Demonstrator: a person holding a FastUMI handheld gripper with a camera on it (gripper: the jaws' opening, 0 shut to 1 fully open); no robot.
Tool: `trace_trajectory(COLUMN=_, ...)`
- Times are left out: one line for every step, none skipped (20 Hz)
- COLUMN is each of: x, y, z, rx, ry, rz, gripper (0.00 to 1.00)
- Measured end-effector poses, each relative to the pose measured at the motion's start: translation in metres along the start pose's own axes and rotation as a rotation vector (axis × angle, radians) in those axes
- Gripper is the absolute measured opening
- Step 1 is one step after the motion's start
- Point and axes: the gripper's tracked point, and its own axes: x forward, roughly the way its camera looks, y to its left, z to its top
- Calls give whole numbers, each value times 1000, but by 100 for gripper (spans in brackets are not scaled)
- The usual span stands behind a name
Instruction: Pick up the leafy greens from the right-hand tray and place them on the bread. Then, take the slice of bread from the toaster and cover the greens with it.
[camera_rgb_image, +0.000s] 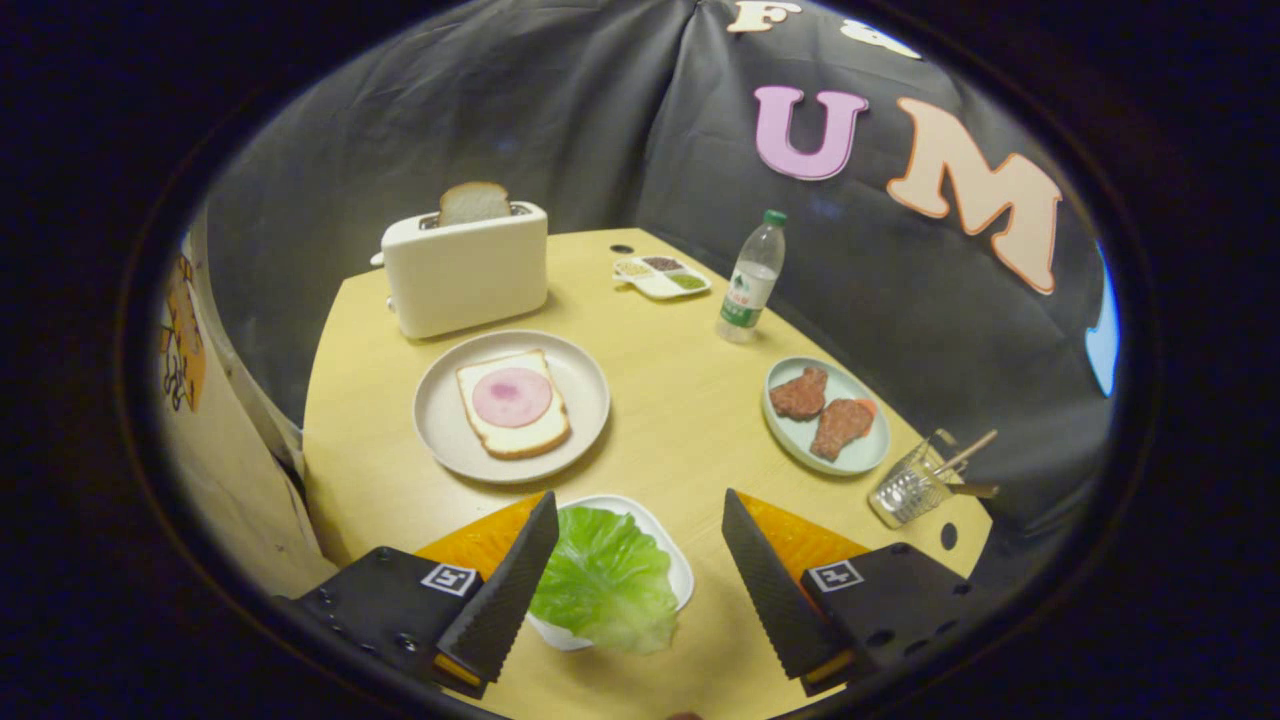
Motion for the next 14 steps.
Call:
trace_trajectory(x=4, y=3, z=-9, rx=-7, ry=22, rz=14, gripper=100)
trace_trajectory(x=7, y=6, z=-17, rx=-6, ry=41, rz=24, gripper=100)
trace_trajectory(x=10, y=7, z=-25, rx=-1, ry=56, rz=32, gripper=100)
trace_trajectory(x=14, y=9, z=-31, rx=8, ry=67, rz=41, gripper=100)
trace_trajectory(x=20, y=12, z=-38, rx=18, ry=78, rz=48, gripper=100)
trace_trajectory(x=25, y=13, z=-45, rx=28, ry=91, rz=53, gripper=100)
trace_trajectory(x=29, y=13, z=-52, rx=34, ry=104, rz=53, gripper=100)
trace_trajectory(x=32, y=14, z=-58, rx=38, ry=114, rz=55, gripper=100)
trace_trajectory(x=34, y=16, z=-63, rx=46, ry=124, rz=61, gripper=100)
trace_trajectory(x=36, y=18, z=-67, rx=53, ry=132, rz=70, gripper=100)
trace_trajectory(x=38, y=18, z=-72, rx=57, ry=139, rz=71, gripper=100)
trace_trajectory(x=39, y=18, z=-76, rx=62, ry=144, rz=72, gripper=100)
trace_trajectory(x=41, y=18, z=-79, rx=68, ry=149, rz=73, gripper=100)
trace_trajectory(x=42, y=18, z=-81, rx=74, ry=150, rz=71, gripper=100)
